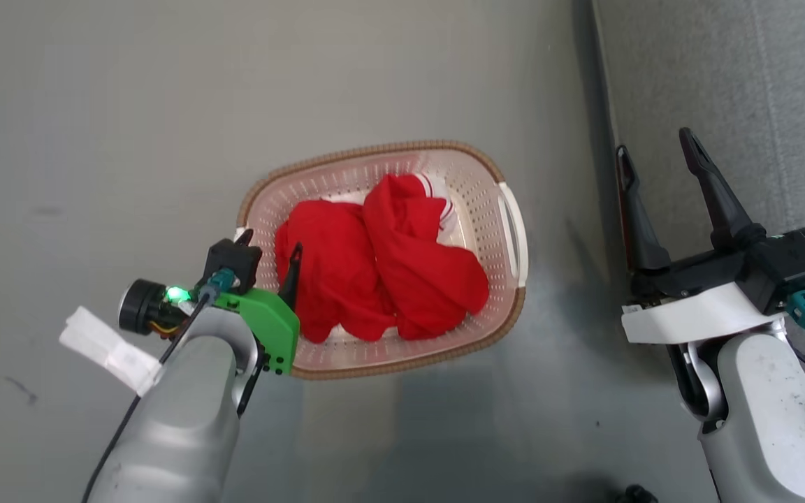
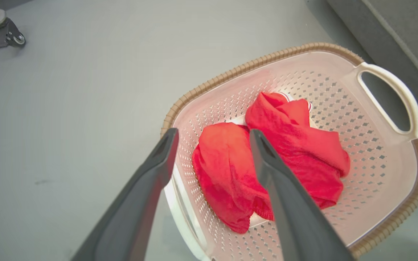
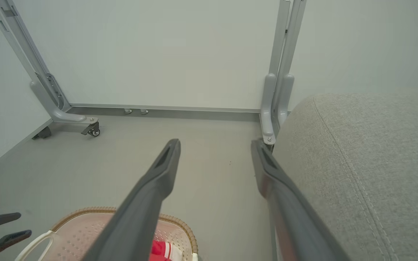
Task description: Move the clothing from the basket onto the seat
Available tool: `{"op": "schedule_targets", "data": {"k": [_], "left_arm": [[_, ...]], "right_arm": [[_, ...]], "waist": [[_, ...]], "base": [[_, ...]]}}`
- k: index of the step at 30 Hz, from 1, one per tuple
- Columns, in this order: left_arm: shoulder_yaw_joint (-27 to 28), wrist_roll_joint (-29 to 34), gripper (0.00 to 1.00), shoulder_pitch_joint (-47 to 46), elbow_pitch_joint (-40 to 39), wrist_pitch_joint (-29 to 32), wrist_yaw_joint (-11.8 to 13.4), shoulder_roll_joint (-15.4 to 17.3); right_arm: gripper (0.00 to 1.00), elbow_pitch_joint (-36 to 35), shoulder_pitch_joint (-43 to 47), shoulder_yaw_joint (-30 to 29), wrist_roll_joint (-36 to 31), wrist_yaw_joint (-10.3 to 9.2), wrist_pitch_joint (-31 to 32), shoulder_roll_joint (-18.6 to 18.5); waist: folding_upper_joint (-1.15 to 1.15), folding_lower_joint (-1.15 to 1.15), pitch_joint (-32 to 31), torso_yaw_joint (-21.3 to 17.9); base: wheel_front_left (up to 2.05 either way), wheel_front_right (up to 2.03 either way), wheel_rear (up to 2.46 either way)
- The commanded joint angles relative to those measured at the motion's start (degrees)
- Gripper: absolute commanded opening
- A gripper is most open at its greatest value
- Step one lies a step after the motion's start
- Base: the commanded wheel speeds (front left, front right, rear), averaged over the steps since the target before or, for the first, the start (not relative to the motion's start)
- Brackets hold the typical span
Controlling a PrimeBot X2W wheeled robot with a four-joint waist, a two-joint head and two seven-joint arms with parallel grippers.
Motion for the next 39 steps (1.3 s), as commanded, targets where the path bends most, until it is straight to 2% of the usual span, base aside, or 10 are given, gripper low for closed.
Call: {"op": "schedule_targets", "data": {"k": [1,7,13,19,24,26,34,39], "left_arm": [[-1.2,0.5,1.0,-3.0,1.8,0.0,-0.5,0.4],[-5.7,-0.1,1.0,-10.2,9.6,1.8,-1.0,0.4],[-10.4,1.9,1.0,-15.1,12.9,5.6,-1.0,0.4],[-14.4,5.4,1.0,-18.2,14.3,8.7,1.0,1.1],[-17.2,8.3,1.0,-19.8,14.8,14.1,4.6,3.1],[-17.8,8.7,1.0,-20.2,14.9,16.1,5.2,3.9],[-19.6,9.5,1.0,-22.7,14.9,21.2,4.6,6.8],[-19.3,7.8,1.0,-23.1,15.1,24.7,2.5,7.1]], "right_arm": [[1.0,-0.7,-1.3,0.2,-0.5,0.0,-0.2,0.2],[1.0,-1.6,-2.2,1.1,-0.3,0.0,-0.2,0.5],[1.0,-1.8,-3.3,2.0,0.1,0.0,-0.2,1.4],[1.0,-1.5,-3.9,3.3,0.9,0.0,-0.2,2.8],[1.0,-1.4,-4.2,4.2,1.7,0.0,-0.2,3.8],[1.0,-1.4,-4.4,4.5,2.1,0.0,-0.2,4.2],[1.0,-1.8,-5.2,6.3,3.5,0.0,-0.2,4.9],[1.0,-2.3,-6.2,7.7,5.0,0.0,-0.2,5.0]], "waist": [[0.0,-0.01,7.7,-1.8],[0.0,-0.01,11.9,-3.1],[0.0,-0.01,15.3,-4.9],[0.0,-0.01,17.9,-7.0],[0.0,-0.01,19.2,-8.9],[0.0,-0.01,19.6,-9.8],[0.0,-0.01,22.3,-12.5],[0.0,-0.01,24.5,-14.2]], "base": [[0.0,0.0,0.0],[0.0,0.0,0.0],[0.0,0.0,0.0],[0.0,0.0,0.0],[0.0,0.0,0.0],[0.0,0.0,0.0],[0.0,0.0,0.0],[0.0,0.0,0.0]]}}
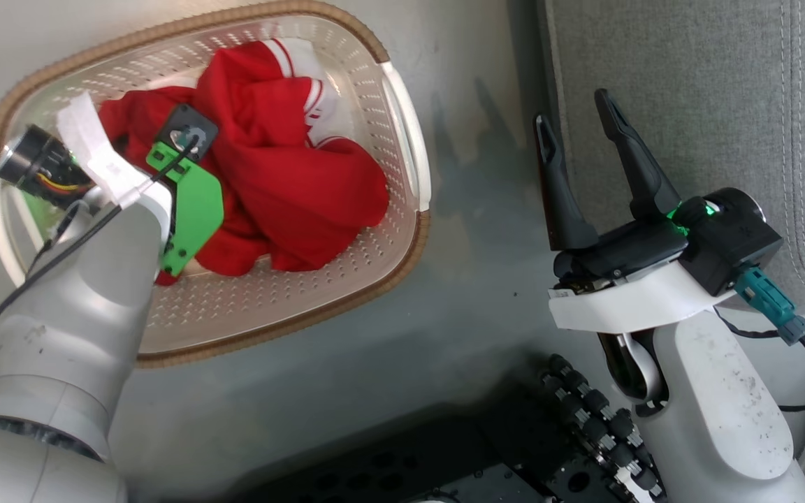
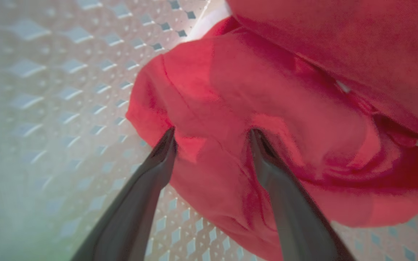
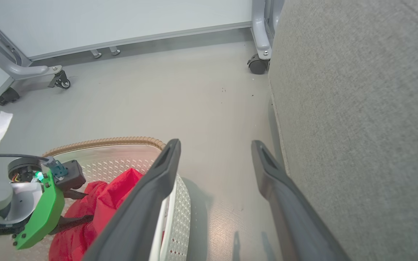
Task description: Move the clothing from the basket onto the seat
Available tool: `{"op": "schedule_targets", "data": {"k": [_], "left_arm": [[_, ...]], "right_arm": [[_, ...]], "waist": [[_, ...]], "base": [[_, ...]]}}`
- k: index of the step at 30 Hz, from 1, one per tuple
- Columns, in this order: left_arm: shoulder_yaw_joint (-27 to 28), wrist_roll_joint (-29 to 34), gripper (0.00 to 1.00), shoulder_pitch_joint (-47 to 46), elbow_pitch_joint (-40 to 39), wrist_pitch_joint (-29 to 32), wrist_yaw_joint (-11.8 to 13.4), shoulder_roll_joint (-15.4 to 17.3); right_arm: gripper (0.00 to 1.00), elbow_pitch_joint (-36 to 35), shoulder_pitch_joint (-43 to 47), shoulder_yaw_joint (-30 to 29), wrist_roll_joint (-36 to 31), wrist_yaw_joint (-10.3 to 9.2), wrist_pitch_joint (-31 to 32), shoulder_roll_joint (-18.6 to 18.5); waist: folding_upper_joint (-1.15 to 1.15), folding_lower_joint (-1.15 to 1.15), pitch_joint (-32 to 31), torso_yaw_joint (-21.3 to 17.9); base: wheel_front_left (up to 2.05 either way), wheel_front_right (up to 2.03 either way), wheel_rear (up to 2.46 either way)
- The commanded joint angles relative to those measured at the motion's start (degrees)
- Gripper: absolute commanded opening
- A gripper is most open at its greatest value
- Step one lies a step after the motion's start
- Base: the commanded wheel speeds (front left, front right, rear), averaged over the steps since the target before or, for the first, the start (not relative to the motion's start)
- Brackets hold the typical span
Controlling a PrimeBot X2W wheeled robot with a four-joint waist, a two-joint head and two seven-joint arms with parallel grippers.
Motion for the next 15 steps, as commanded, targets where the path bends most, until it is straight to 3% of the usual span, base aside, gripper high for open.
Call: {"op": "schedule_targets", "data": {"k": [1,7,15], "left_arm": [[-0.2,-0.8,1.0,0.8,0.3,0.7,-0.8,0.0],[-1.4,-0.6,1.0,-0.4,0.2,2.4,-2.3,0.8],[-4.7,1.6,1.0,-1.8,0.2,7.4,-2.0,1.5]], "right_arm": [[1.0,-0.3,-1.1,0.3,0.5,0.0,-0.2,0.0],[1.0,-0.1,-1.4,1.1,1.2,0.0,-0.2,0.1],[1.0,-0.5,-1.2,1.5,2.1,0.0,-0.2,0.0]], "waist": [[0.0,0.0,1.6,-1.5],[0.0,0.0,2.8,-2.7],[0.0,0.0,3.7,-3.6]], "base": [[0.0,0.0,0.0],[0.0,0.0,0.0],[0.0,0.0,0.0]]}}
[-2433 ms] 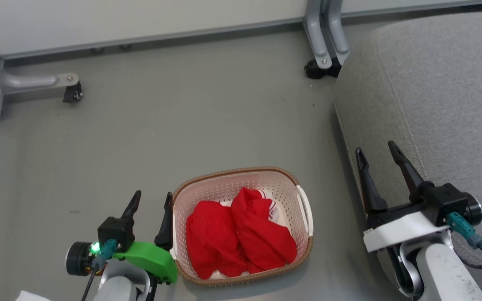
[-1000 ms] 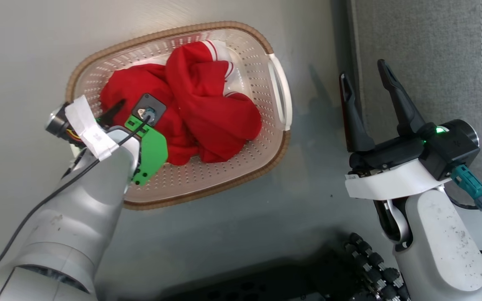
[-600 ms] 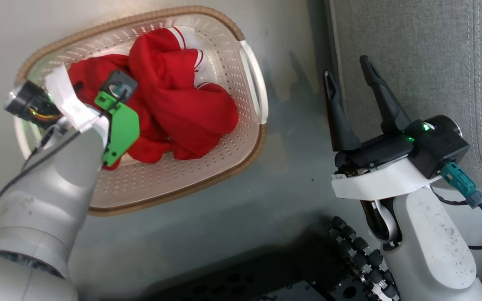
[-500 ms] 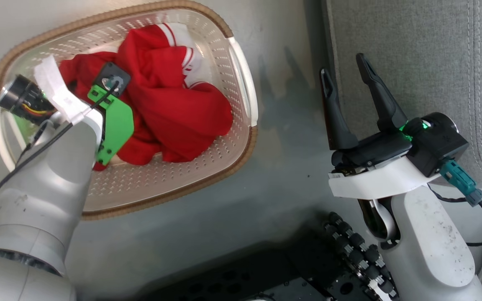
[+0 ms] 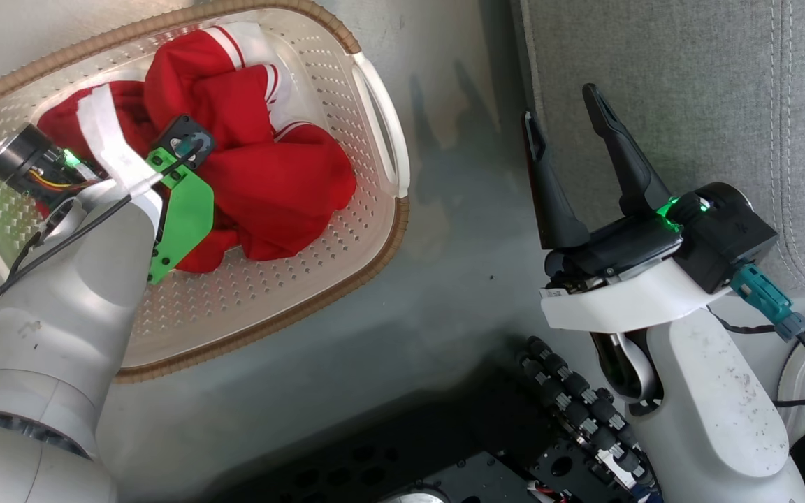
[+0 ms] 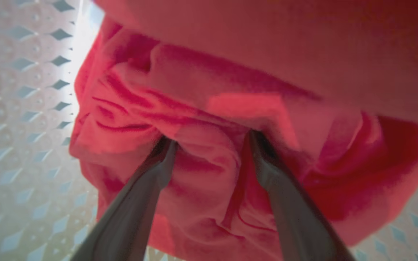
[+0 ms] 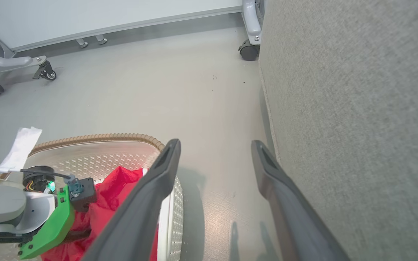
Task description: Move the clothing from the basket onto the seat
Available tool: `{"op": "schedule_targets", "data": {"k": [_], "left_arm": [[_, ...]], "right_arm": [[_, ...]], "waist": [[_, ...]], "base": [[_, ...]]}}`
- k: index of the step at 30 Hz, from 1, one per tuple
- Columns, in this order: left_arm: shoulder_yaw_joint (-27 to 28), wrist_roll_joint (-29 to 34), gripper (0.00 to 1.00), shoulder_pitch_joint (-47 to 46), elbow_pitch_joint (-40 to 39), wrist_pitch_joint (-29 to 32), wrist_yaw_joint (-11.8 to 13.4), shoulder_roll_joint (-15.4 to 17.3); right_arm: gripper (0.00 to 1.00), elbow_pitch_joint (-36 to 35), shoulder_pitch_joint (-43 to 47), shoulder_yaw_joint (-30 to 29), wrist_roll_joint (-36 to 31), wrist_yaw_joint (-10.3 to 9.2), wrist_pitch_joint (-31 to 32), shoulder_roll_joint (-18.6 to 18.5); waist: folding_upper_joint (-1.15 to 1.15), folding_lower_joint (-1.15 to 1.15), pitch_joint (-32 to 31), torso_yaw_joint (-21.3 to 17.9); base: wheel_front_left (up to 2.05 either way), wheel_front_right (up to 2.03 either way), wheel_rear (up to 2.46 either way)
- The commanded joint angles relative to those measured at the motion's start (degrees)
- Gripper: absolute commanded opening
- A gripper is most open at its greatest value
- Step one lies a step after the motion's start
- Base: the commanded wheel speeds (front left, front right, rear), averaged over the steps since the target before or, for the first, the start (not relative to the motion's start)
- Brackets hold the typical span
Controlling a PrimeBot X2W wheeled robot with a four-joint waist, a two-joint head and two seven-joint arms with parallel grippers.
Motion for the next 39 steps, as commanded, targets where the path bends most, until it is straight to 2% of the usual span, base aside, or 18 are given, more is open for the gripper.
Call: {"op": "schedule_targets", "data": {"k": [1,13,14,15,23,29,39], "left_arm": [[-0.4,0.3,1.0,-0.9,0.0,0.9,0.2,0.3],[-1.1,-1.2,1.0,-0.7,0.0,7.5,0.0,0.2],[-1.2,-1.4,0.71,-0.4,0.0,8.2,-0.1,0.4],[-1.3,-1.5,0.0,-0.3,0.0,8.4,-0.2,0.4],[-1.4,-2.8,0.0,0.3,0.0,8.9,-0.7,0.4],[-1.2,-4.1,0.0,0.3,0.0,8.3,-0.2,0.4],[-2.0,-5.5,0.0,4.0,0.0,5.4,0.0,-1.4]], "right_arm": [[1.0,-0.4,-0.1,-0.1,0.3,0.0,-0.2,0.0],[1.0,-1.0,1.3,-0.3,0.5,0.0,-0.2,0.0],[1.0,-1.0,1.4,-0.4,0.5,0.0,-0.2,0.0],[1.0,-0.9,1.4,-0.4,0.5,0.0,-0.2,0.0],[1.0,-0.9,0.1,-0.6,0.7,0.0,-0.2,0.0],[1.0,-0.4,-1.3,-0.5,0.3,0.0,-0.2,0.0],[1.0,1.8,-2.1,-1.8,-1.3,0.0,-0.2,0.0]], "waist": [[0.0,0.0,0.1,-0.1],[0.0,0.0,0.8,-0.1],[0.0,0.0,0.8,-0.1],[0.0,0.0,0.7,-0.1],[0.0,0.0,0.1,-0.3],[0.0,0.0,-0.8,-0.3],[0.0,0.0,-8.7,2.5]], "base": [[0.0,0.0,0.0],[0.0,0.0,0.0],[0.0,0.0,0.0],[0.0,0.0,0.0],[0.0,0.0,0.0],[0.0,0.0,0.0],[0.0,0.0,0.0]]}}
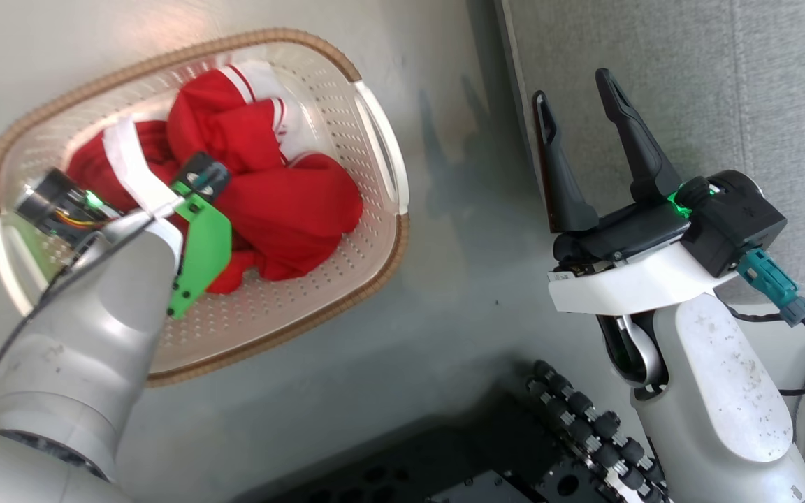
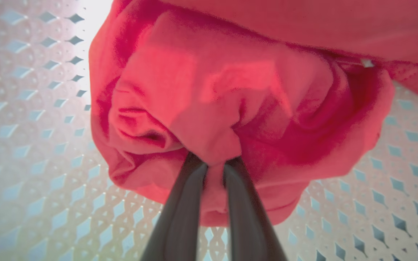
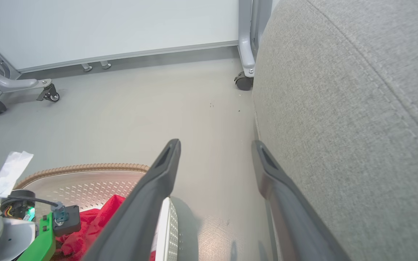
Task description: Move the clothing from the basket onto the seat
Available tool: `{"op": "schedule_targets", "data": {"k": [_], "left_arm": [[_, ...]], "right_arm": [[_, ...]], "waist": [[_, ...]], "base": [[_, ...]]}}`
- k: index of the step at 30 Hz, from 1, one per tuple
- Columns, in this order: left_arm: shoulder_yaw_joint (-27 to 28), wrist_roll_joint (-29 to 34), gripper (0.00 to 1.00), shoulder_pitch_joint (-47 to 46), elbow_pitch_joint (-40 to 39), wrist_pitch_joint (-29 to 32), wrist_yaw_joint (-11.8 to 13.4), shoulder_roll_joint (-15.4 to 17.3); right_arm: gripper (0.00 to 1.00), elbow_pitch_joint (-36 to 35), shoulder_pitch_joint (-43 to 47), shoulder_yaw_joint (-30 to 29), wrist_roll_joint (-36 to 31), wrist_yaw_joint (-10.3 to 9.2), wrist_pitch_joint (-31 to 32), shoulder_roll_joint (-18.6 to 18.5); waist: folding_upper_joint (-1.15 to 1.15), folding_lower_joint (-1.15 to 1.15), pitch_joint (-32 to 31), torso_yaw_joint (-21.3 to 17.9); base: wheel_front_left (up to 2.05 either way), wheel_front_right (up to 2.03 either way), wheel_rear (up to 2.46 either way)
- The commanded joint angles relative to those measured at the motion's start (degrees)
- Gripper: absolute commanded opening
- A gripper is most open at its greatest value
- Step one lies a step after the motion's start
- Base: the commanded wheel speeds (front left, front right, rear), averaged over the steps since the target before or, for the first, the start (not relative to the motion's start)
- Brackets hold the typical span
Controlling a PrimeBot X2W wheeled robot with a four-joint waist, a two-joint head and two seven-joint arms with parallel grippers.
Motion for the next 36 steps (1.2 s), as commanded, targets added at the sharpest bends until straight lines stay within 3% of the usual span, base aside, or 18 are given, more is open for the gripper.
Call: {"op": "schedule_targets", "data": {"k": [1,9,14,36], "left_arm": [[0.1,-0.9,0.0,1.1,0.0,-0.7,0.2,-0.5],[0.9,-3.2,0.0,5.9,0.0,-5.6,1.1,-3.1],[1.3,-4.8,0.0,9.1,0.0,-11.5,2.7,-4.1],[7.6,-15.5,0.0,23.1,-3.1,-36.5,5.5,-6.9]], "right_arm": [[1.0,0.4,0.0,-0.4,-0.5,0.0,-0.2,0.0],[1.0,2.3,2.9,-2.2,-1.9,0.0,-0.2,-0.1],[1.0,3.7,5.8,-2.1,-2.4,0.0,-0.2,-0.1],[1.0,7.4,19.2,-4.1,-3.0,0.0,-0.2,-1.7]], "waist": [[0.0,0.0,-4.2,2.1],[0.0,0.0,-13.3,4.8],[0.0,0.0,-20.0,6.9],[0.0,0.0,-45.7,14.2]], "base": [[0.0,0.0,0.0],[0.0,0.0,0.0],[0.0,0.0,0.0],[0.0,0.0,0.0]]}}
